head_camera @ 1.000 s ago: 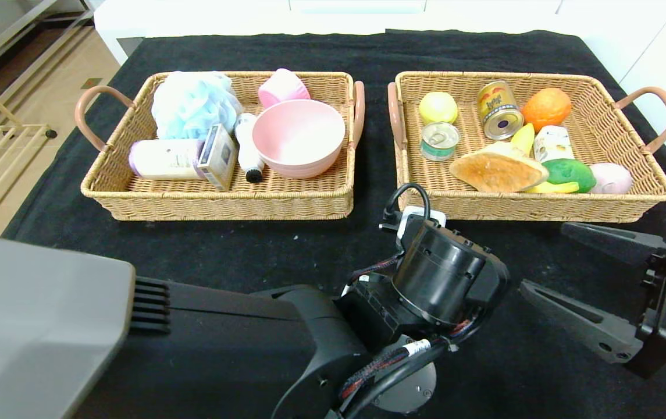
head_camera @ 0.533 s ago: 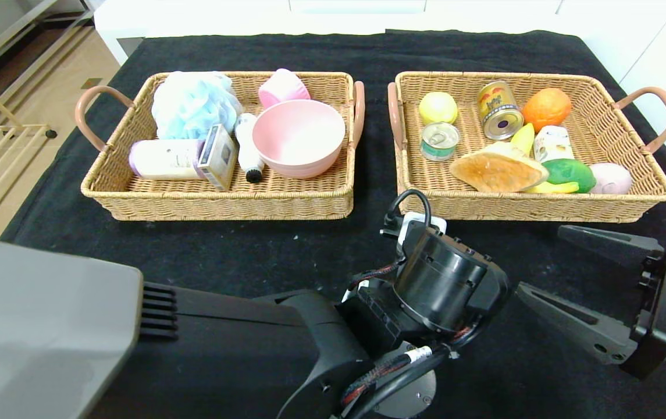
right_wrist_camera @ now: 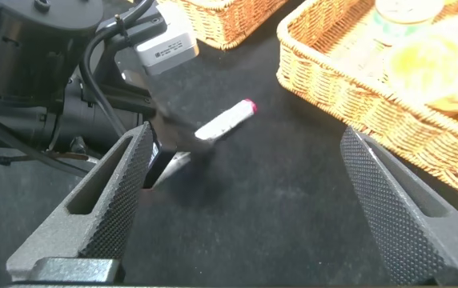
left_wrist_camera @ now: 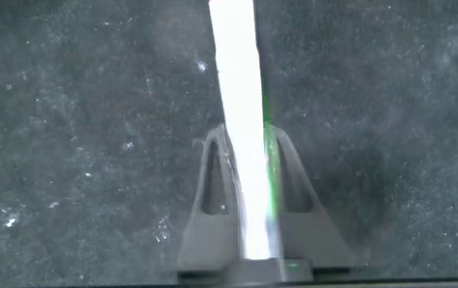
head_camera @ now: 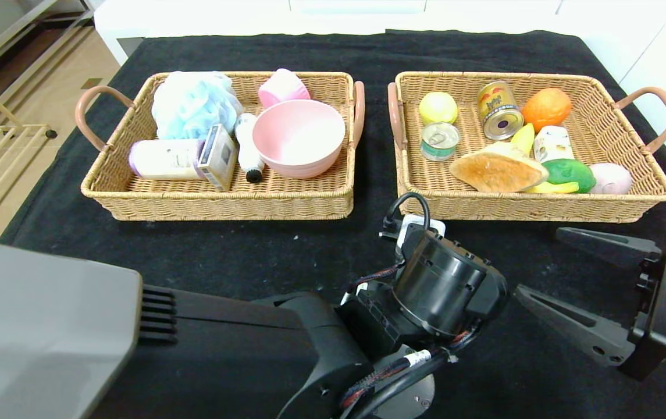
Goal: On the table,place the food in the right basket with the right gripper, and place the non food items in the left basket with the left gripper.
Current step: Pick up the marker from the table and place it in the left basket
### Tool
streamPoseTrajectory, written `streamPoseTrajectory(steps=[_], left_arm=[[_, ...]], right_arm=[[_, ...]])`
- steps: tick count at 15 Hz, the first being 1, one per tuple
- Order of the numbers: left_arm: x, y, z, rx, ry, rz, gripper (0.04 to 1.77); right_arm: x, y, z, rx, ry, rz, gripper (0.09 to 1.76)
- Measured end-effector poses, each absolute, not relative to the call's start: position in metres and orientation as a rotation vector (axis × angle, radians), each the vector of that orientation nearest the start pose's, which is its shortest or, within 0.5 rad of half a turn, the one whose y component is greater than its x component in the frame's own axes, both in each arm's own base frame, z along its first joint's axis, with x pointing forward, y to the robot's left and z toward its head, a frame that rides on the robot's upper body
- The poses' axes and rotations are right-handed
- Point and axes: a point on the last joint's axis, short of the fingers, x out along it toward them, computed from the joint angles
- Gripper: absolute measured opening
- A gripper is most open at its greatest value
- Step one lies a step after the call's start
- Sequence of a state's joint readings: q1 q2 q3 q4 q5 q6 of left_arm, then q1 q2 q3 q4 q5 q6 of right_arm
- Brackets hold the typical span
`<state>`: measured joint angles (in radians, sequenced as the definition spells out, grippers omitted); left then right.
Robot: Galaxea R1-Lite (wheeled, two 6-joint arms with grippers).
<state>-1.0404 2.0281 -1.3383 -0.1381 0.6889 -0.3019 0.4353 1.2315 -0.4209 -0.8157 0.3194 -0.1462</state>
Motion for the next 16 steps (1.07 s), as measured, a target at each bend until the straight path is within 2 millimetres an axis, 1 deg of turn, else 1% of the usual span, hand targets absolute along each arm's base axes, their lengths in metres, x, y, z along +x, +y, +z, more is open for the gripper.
streamPoseTrajectory(steps=[12,14,16], left_arm=[[0.214,-0.336,0.165,0.124,0.408,-0.278,0.23],[0.213,-0.334,0.168,0.133,0.405,-0.278,0.23],[0.21,-0.329,0.176,0.128,0.392,-0.281,0.23]], right_arm=[[0.158,0.082,0.209,-0.137,-0.061,0.756,1.71],[0.157,0.081,0.21,-0.136,-0.069,0.755,1.71],[0.156,0.081,0.211,-0.136,-0.074,0.756,1.71]])
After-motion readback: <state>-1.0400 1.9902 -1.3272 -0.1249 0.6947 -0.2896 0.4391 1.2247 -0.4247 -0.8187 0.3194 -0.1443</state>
